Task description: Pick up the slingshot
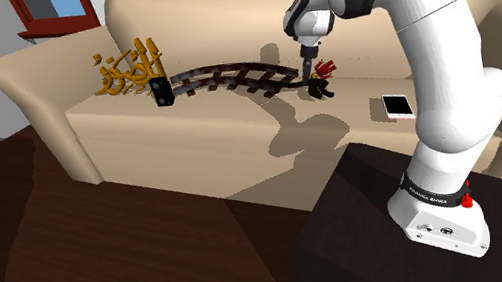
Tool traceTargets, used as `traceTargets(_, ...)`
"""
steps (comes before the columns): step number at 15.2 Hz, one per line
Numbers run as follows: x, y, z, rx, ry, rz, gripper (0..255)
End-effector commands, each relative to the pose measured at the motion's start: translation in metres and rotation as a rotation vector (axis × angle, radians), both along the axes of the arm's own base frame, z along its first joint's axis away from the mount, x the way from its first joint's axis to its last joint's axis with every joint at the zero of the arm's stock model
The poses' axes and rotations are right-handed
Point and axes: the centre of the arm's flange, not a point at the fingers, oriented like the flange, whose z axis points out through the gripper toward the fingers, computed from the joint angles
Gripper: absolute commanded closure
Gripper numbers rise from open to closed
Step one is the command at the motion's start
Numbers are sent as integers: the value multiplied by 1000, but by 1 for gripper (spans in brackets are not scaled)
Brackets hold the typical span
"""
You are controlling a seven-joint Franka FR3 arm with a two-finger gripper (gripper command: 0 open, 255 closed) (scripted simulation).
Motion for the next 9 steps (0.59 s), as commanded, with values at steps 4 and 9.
traceTargets(4,0,0,-5,0,0,0,255)
traceTargets(9,-1,0,-6,0,0,0,255)
